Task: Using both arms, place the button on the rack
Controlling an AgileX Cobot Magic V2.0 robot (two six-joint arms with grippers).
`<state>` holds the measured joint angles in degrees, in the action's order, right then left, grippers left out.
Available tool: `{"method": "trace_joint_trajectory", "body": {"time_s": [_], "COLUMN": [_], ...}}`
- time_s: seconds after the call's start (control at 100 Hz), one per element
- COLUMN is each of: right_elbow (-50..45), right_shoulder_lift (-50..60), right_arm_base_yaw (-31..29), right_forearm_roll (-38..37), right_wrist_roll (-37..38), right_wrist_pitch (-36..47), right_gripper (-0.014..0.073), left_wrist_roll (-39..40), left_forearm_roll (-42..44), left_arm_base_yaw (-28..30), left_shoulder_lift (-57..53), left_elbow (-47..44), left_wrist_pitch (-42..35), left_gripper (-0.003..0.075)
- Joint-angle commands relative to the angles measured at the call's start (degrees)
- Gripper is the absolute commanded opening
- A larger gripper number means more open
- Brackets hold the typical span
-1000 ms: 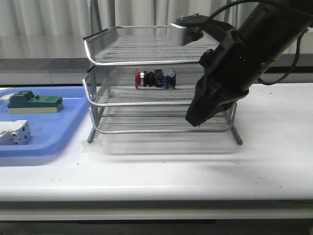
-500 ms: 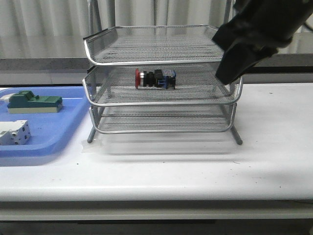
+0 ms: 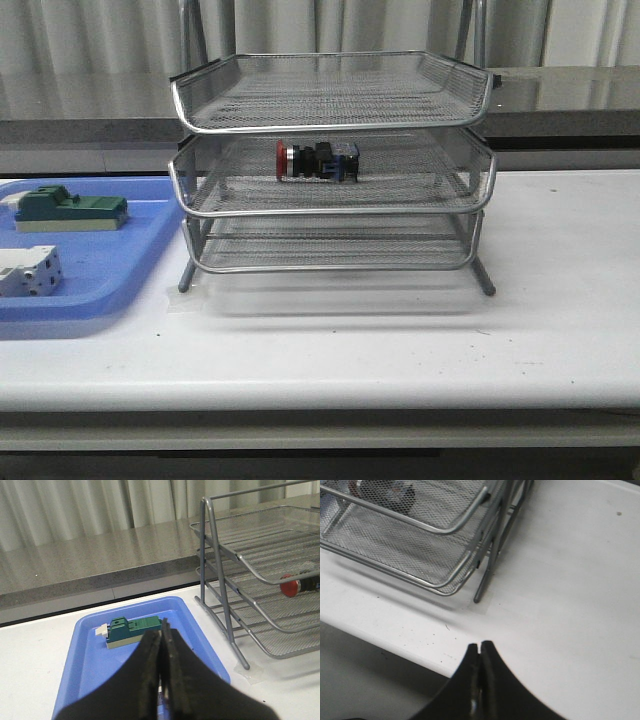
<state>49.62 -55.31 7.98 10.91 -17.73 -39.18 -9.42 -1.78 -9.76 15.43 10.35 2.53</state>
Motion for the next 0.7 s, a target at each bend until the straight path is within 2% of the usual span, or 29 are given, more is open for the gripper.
{"method": "trace_joint_trajectory", "body": {"time_s": [0.0, 0.38, 0.69], "right_elbow": [-1.7, -16.0, -18.9], "right_shoulder_lift": [6.4, 31.4, 43.0], "right_arm_base_yaw": [-2.0, -4.3, -4.3], "right_forearm_roll": [0.1, 0.2, 0.4], "right_wrist_roll": [0.3, 4.2, 4.2], "right_wrist_pitch": [2.3, 1.6, -1.1], "right_gripper": [-0.0060, -0.0060, -0.0060], "left_wrist_roll": [0.5, 0.5, 0.5], "left_forearm_roll": [-0.6, -0.6, -0.6], "left_arm_base_yaw": [0.2, 0.2, 0.2], "left_shoulder_lift": [0.3, 0.3, 0.3], "left_elbow": [1.7, 1.7, 1.7], "left_wrist_pitch": [-4.6, -4.6, -4.6], "left_gripper": [-0.0020, -0.0020, -0.0020]}}
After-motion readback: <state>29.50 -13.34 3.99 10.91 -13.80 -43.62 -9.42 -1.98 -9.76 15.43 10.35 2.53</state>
